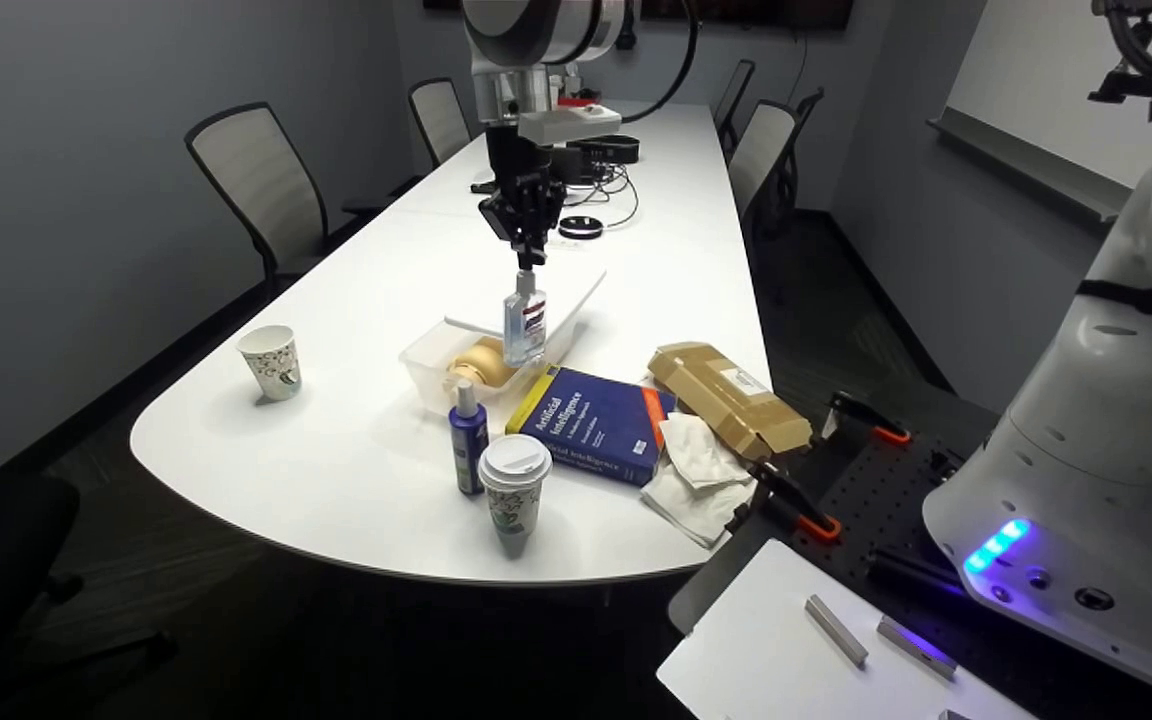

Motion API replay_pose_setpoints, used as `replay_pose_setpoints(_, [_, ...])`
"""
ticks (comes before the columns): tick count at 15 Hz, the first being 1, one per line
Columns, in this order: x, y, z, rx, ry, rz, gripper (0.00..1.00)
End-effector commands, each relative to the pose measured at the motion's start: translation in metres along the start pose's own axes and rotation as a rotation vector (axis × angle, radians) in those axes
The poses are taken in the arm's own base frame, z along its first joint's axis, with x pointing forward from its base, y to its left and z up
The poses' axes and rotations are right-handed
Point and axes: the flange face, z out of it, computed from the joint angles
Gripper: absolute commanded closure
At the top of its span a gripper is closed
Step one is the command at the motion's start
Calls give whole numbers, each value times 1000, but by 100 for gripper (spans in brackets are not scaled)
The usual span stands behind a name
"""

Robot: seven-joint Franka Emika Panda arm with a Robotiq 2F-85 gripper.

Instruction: Put the transparent bottle in the bowl

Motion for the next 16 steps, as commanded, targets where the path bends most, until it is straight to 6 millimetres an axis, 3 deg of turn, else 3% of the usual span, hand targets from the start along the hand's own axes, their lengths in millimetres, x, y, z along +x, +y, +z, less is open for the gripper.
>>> replay_pose_setpoints(1, [9,-6,4,0,41,-68,95])
replay_pose_setpoints(9, [36,-1,25,5,96,-88,95])
replay_pose_setpoints(16, [47,11,50,-1,85,-62,95])
